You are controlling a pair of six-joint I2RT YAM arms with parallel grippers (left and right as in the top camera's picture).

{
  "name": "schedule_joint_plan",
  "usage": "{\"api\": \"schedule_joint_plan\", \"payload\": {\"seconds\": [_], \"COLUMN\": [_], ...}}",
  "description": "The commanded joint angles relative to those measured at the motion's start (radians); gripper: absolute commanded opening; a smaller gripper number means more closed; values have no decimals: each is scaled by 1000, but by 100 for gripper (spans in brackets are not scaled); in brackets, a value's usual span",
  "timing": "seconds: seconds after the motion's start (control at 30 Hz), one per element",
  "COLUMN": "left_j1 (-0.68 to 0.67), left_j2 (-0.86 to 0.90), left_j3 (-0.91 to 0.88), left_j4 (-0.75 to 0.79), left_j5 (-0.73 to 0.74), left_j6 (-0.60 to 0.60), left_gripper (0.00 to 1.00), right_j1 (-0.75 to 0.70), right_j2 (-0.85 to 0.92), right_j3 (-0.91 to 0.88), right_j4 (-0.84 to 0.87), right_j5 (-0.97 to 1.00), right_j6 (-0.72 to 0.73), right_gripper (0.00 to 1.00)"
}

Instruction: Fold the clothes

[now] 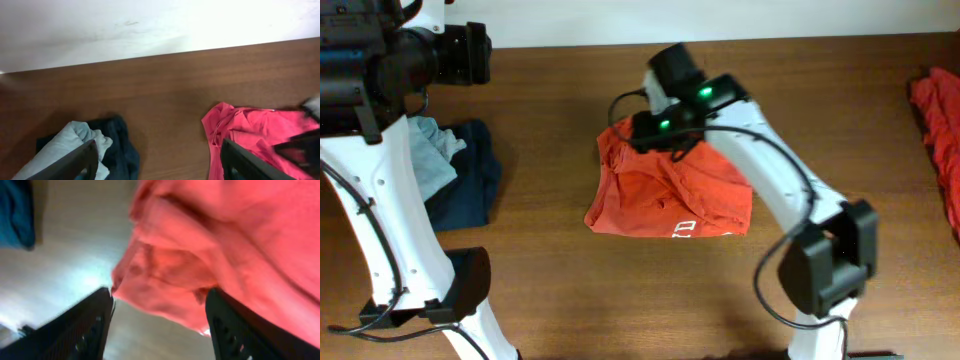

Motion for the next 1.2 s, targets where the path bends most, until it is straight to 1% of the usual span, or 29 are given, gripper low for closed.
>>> {"api": "schedule_joint_plan", "payload": {"seconds": [0.0,0.07,0.1,0.13,0.17,0.2,0.23,0.3,0.43,0.47,0.53,0.57,0.67,0.77,0.9,0.93,0.97,1.03,1.1,1.13,1.17], "left_j1": [5,5,5,5,5,5,5,5,5,5,5,5,5,5,5,5,5,5,5,2,-2], "left_j2": [-19,-19,-19,-19,-19,-19,-19,-19,-19,-19,-19,-19,-19,-19,-19,-19,-19,-16,-13,-4,2], "left_j3": [15,15,15,14,15,15,14,15,15,15,14,15,15,15,14,14,14,2,-24,-52,-69], "left_j4": [-6,-8,-8,-10,-12,-16,-18,-24,-31,-33,-40,-44,-53,-51,-50,-55,-56,-56,-54,-54,-54], "left_j5": [14,14,14,14,14,14,14,14,14,14,14,14,14,13,11,13,16,60,76,76,80], "left_j6": [5,5,5,5,5,5,5,5,4,5,5,5,5,5,5,5,5,5,5,5,7], "left_gripper": [78,78,78,78,78,78,78,78,78,78,78,78,78,78,78,78,78,78,76,65,59], "right_j1": [-102,-112,-113,-111,-111,-112,-112,-101,-38,-12,74,104,209,262,233,195,187,121,71,50,34], "right_j2": [-26,-6,10,42,58,93,111,142,173,173,170,167,134,74,-16,-50,-55,-65,-49,-34,-23], "right_j3": [-2,-29,-47,-86,-104,-134,-149,-172,-187,-187,-187,-187,-187,-187,-187,-187,-187,-187,-187,-187,-187], "right_j4": [-62,-53,-41,5,29,76,103,152,173,166,139,127,66,23,12,21,23,46,56,50,39], "right_j5": [18,19,20,22,23,23,18,-19,-58,-80,-194,-210,-208,-100,72,134,140,147,147,148,151], "right_j6": [-35,-48,-47,-47,-42,-11,16,21,15,0,-95,-117,-188,-193,-106,-48,-37,24,63,63,63], "right_gripper": [59,47,39,24,17,8,4,4,4,4,4,4,4,4,4,4,4,4,4,4,4]}}
